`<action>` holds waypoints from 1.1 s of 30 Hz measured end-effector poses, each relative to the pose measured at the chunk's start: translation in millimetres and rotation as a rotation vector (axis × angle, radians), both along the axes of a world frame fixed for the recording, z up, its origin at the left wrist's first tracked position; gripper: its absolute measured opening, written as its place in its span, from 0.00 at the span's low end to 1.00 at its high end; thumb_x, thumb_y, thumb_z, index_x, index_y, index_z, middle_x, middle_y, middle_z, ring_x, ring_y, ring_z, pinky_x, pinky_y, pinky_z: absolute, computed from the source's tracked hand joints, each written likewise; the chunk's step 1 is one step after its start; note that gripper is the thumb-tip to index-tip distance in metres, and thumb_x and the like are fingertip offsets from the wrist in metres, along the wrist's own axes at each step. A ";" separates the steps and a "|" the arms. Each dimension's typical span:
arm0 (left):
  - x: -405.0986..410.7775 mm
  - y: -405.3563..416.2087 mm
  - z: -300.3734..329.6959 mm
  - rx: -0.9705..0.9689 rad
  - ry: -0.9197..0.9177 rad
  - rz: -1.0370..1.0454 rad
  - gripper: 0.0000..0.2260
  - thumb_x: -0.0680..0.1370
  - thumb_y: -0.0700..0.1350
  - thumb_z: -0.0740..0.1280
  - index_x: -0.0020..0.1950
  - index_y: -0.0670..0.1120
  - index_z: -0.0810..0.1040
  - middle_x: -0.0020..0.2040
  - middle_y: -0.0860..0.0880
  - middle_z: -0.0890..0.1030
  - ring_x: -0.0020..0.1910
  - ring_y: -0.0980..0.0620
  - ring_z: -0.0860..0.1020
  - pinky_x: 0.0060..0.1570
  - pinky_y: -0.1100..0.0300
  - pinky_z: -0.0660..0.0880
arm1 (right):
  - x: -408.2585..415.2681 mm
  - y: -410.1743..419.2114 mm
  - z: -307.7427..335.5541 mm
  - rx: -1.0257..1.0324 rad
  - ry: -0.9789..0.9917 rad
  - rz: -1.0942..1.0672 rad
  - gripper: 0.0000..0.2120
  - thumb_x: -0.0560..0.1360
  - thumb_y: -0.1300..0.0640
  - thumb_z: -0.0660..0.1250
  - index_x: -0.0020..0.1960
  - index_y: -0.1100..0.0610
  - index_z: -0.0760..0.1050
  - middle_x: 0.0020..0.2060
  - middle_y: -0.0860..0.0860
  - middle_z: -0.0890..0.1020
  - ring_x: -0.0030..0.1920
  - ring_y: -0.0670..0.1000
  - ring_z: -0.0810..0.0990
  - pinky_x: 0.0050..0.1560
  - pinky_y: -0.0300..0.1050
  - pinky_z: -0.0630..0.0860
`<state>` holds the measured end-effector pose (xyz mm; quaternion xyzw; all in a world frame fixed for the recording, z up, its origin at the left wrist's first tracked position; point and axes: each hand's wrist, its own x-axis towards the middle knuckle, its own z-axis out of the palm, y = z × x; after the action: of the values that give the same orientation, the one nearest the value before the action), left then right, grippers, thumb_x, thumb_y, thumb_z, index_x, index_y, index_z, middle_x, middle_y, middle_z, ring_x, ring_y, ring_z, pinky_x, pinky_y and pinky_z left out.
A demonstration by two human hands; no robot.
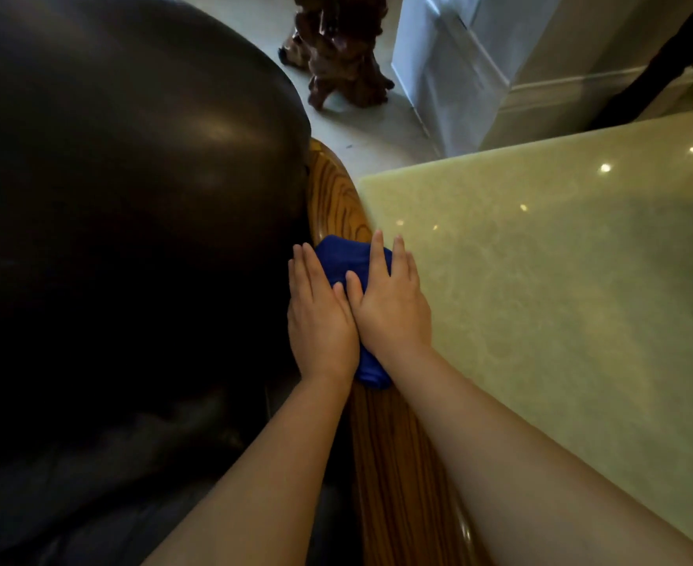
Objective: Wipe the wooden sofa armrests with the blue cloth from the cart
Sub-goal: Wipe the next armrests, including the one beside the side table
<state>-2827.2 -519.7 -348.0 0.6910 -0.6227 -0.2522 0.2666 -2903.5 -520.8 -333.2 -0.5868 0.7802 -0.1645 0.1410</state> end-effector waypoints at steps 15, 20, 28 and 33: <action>-0.1 -70.2 13.5 -0.157 -0.538 -0.096 0.25 0.79 0.49 0.53 0.74 0.44 0.52 0.73 0.43 0.59 0.69 0.43 0.60 0.61 0.45 0.62 | -22.0 -93.8 2.3 0.183 -0.089 0.138 0.30 0.77 0.39 0.47 0.73 0.43 0.37 0.76 0.55 0.44 0.75 0.55 0.42 0.69 0.68 0.43; 14.9 -56.4 25.7 -0.245 -0.517 -0.245 0.20 0.79 0.44 0.58 0.70 0.42 0.65 0.68 0.43 0.69 0.66 0.43 0.66 0.59 0.48 0.66 | -51.4 -76.1 17.4 -0.066 -0.171 0.250 0.22 0.76 0.56 0.61 0.69 0.55 0.66 0.64 0.57 0.73 0.64 0.57 0.70 0.66 0.50 0.65; 11.2 -43.5 51.3 -0.125 -0.226 -0.124 0.12 0.76 0.38 0.62 0.59 0.40 0.76 0.58 0.43 0.77 0.58 0.46 0.71 0.53 0.54 0.72 | -57.3 -61.4 37.0 0.045 -0.220 0.323 0.16 0.71 0.59 0.69 0.59 0.57 0.77 0.56 0.55 0.81 0.56 0.53 0.78 0.58 0.45 0.72; 14.0 -19.3 65.5 0.004 -0.236 -0.168 0.07 0.74 0.37 0.65 0.49 0.44 0.80 0.51 0.46 0.79 0.51 0.48 0.76 0.47 0.55 0.75 | -61.0 -24.2 39.8 0.065 -0.174 0.312 0.06 0.70 0.59 0.70 0.46 0.57 0.80 0.46 0.56 0.83 0.47 0.55 0.80 0.47 0.43 0.73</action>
<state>-2813.2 -539.0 -282.5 0.6619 -0.7049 -0.1919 0.1681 -2964.5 -545.0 -293.4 -0.6795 0.6693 -0.1655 0.2508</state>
